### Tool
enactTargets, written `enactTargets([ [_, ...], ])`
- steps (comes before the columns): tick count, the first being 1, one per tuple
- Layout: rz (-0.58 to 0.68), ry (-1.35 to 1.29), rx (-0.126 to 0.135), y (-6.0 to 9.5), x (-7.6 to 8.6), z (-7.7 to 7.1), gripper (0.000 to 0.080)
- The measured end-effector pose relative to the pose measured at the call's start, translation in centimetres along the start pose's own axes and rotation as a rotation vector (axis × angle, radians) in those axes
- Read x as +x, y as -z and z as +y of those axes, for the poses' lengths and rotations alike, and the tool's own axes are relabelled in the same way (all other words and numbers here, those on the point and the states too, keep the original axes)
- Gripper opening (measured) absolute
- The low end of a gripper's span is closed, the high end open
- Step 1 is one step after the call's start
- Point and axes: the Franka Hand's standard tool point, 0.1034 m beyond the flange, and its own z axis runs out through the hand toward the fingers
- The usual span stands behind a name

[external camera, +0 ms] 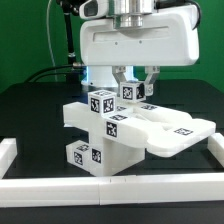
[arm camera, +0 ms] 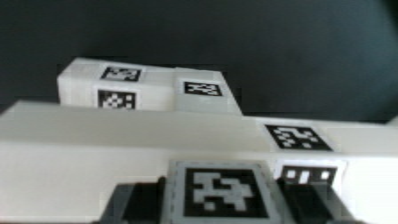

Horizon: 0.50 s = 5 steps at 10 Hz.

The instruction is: Assemble chair

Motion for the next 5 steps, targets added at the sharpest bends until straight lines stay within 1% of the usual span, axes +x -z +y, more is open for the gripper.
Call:
enactTargets([
  [1,-0.002,-0.045,0.01,0.33,0.35,-0.5,0.0281],
  [2,-0.002,-0.026,0.01,0.23,0.23,-0.43,0.0329],
  [3,-0.002,-0.005,0.01,0.22,0.24,-0.41,0.0329],
  [4,-0.002,-0.003,0.009,0.22,0.22,-0.41,0.0512],
  [5,0.0,0.109,0.002,0.17,0.15,-0.4,0.0512],
])
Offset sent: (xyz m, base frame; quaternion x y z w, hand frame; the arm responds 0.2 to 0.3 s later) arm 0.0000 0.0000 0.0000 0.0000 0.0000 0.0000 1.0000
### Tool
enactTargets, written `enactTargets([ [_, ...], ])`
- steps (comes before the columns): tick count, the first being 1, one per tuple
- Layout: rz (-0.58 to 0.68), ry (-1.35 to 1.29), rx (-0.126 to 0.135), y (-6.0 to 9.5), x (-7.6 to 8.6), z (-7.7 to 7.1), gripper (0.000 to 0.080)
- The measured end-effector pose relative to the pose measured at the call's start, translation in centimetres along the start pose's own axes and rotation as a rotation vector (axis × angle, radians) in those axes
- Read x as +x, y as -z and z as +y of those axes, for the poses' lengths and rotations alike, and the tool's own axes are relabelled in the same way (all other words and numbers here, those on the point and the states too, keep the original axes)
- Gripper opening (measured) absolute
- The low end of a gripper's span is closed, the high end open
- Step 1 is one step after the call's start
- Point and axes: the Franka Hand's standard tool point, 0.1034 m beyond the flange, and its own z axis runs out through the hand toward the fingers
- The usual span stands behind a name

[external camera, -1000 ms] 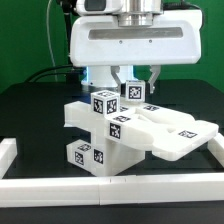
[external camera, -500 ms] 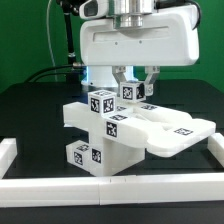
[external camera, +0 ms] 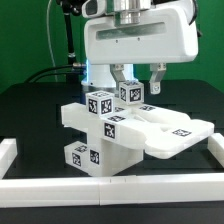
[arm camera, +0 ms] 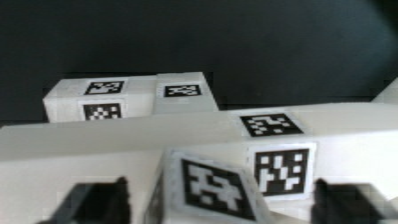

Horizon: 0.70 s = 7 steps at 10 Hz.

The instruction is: Assemble chair

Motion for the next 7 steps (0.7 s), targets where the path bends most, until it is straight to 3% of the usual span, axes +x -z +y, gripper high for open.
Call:
enactTargets([
  [1,0.0,0.102,-0.003,-0.11,0.01,0.13,0.0625],
  [5,-0.007,0.63,-0.018,-0.05,0.64,0.71,0.0648],
  [7,-0.009,0.693,-0.018,-0.02,0.68,0.71,0.0649],
])
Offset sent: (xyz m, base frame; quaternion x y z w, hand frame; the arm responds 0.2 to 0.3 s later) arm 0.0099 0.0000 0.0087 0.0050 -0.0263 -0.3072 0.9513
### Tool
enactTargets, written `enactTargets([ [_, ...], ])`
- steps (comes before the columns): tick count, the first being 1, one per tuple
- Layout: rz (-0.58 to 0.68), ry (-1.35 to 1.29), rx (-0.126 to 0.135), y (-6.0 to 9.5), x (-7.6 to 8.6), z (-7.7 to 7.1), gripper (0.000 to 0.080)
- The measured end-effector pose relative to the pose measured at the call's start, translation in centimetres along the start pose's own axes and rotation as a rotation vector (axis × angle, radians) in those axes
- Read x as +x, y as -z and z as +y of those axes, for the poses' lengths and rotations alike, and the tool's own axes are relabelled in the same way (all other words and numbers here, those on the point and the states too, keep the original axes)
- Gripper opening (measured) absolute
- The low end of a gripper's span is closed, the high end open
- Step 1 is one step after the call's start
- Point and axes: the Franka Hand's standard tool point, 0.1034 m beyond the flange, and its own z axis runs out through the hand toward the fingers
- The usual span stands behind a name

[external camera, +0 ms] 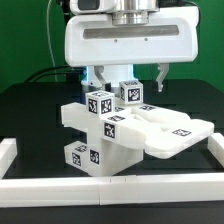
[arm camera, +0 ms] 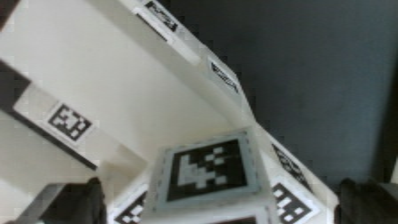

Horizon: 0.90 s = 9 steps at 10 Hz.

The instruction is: Assemble chair

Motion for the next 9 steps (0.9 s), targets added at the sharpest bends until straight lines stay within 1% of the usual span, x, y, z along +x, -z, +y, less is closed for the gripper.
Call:
enactTargets([
  [1,0.0,-0.02,0.0,0.0,0.0,0.0,0.0636],
  [3,0.0,-0.06,0.0,0.0,0.0,0.0,0.037],
  [4,0.0,-0.137,0.001,0.0,0.0,-0.02,0.037],
  [5,0.0,-0.197,0.001,0.0,0.0,-0.03,0.0284],
  [6,0.0,-0.25,0.002,0.0,0.0,-0.06,0.0284],
  [7,0.001,-0.423,0.002,-0.03,-0.01,-0.22,0.0284],
  [9,0.002,-0.695,0.017,-0.05,-0.02,-0.23,0.0284],
])
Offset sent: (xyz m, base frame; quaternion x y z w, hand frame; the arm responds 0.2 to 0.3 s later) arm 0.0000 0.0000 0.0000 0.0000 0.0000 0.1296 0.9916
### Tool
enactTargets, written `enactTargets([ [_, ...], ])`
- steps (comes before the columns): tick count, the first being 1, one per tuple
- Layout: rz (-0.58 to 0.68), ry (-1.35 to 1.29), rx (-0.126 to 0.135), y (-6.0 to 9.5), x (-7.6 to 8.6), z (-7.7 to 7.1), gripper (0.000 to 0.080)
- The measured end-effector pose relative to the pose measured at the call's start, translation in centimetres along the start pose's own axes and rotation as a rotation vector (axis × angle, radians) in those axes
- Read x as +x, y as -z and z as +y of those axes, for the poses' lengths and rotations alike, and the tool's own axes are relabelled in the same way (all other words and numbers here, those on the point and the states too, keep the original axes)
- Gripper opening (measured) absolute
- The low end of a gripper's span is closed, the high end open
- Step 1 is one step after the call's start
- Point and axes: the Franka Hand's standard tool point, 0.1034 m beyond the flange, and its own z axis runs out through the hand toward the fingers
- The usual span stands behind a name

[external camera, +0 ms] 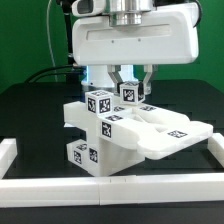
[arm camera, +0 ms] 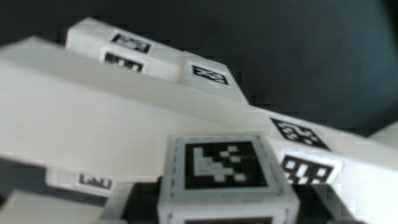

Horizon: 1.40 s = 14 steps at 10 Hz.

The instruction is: Assemble chair

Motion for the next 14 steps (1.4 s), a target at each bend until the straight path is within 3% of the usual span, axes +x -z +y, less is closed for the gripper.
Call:
enactTargets([
  [3,-0.019,-0.342,0.026,0.07,-0.06,-0.26,0.0284],
  [5,-0.019,-0.349,0.029,0.17,0.09,-0.44,0.0284],
  [6,-0.019,-0.336,0.03,0.17,0.09,-0.44,0.0382],
  [7,-0.018,-0.324,0.029,0.16,0.03,-0.5,0.0562],
  [8,-0.011,-0.157,0.019,0.11,-0.2,-0.73,0.0562],
  [9,-0.01,0.01,0.016,0.05,-0.36,-0.85,0.063],
  [10,-0.009,0.144,0.011,-0.04,-0.56,-0.99,0.0646],
  [14,0.001,0.408,0.007,-0.11,-0.34,-0.62,0.0648],
])
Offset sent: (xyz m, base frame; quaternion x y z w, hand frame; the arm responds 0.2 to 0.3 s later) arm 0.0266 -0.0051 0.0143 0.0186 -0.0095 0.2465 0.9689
